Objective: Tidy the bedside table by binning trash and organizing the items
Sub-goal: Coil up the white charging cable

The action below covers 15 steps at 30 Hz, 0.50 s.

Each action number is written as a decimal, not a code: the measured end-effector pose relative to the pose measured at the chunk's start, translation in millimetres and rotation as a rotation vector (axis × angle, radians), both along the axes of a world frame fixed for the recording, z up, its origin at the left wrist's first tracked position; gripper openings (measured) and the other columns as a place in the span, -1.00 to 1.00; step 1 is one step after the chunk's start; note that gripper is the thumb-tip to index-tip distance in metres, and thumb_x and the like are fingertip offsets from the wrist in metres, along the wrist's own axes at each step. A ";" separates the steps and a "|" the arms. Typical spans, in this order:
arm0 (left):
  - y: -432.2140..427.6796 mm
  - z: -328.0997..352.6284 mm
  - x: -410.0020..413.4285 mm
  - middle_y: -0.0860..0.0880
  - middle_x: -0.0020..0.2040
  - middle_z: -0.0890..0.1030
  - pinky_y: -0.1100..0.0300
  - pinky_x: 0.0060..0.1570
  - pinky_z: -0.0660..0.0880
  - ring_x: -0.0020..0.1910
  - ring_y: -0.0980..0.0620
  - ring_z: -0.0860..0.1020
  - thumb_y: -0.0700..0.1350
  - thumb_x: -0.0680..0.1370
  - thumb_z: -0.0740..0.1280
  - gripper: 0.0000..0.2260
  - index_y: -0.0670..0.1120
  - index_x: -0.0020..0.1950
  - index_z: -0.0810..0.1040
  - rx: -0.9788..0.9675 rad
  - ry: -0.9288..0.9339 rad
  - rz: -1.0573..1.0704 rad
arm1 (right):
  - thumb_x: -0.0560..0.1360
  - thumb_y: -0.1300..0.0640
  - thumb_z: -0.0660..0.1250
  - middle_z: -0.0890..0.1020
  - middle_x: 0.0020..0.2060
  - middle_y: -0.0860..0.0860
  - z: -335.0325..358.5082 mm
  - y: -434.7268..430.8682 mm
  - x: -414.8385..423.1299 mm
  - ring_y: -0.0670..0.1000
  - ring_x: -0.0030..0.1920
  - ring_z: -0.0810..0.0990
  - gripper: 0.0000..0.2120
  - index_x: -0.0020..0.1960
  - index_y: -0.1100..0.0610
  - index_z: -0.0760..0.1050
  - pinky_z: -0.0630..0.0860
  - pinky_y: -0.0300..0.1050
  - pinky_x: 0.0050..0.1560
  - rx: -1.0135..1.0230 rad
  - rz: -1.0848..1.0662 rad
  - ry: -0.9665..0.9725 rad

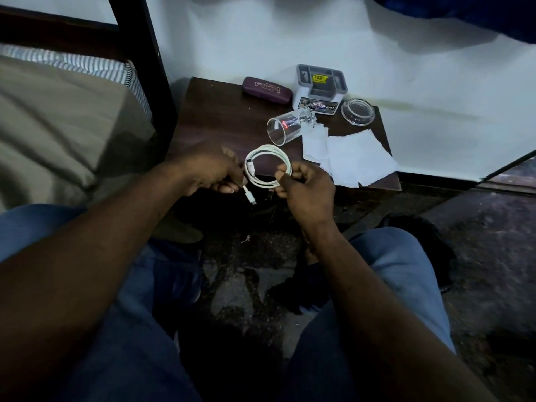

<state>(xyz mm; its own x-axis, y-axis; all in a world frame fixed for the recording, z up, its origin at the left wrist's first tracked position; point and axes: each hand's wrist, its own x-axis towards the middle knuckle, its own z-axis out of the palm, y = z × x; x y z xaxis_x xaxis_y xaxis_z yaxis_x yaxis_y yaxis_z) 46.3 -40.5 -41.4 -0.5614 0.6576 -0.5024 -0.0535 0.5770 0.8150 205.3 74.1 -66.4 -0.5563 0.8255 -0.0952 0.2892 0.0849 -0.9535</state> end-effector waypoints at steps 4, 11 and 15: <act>-1.8 -7.4 -1.6 -0.13 -0.25 0.65 0.14 -0.27 0.60 -0.34 -0.02 0.60 -0.34 0.50 0.44 -0.83 -0.09 -0.19 0.60 -0.033 0.288 -0.047 | 0.55 0.26 0.46 0.69 -0.24 0.15 2.4 -1.8 0.6 -0.01 -0.29 0.65 -0.96 -0.01 0.21 0.68 0.67 -0.09 -0.15 -0.153 0.014 0.049; -3.6 5.0 -6.2 -0.09 -0.26 0.61 0.31 -0.48 0.42 -0.43 0.07 0.49 -0.23 0.55 0.41 -0.96 -0.12 -0.06 0.66 0.069 0.305 0.078 | 0.55 0.27 0.46 0.70 -0.26 0.04 5.5 3.7 2.4 -0.12 -0.39 0.64 -0.92 -0.09 0.13 0.68 0.62 -0.22 -0.25 -0.140 -0.080 0.047; -2.6 4.7 2.7 0.00 -0.26 0.63 0.33 -0.48 0.41 -0.44 0.12 0.52 -0.23 0.59 0.38 -0.90 -0.04 0.01 0.65 0.130 0.083 -0.016 | 0.54 0.27 0.46 0.69 -0.27 0.09 6.5 8.1 4.9 -0.10 -0.39 0.63 -0.96 -0.04 0.21 0.69 0.58 -0.25 -0.27 -0.182 -0.121 0.081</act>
<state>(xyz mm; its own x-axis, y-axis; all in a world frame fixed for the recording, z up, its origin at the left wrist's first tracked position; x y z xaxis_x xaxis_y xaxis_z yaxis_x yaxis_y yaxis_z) 49.1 -43.1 -36.7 -0.5865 0.7231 -0.3649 0.0253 0.4667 0.8841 210.3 82.2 -59.9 -0.4659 0.8601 -0.2078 0.2090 -0.1213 -0.9704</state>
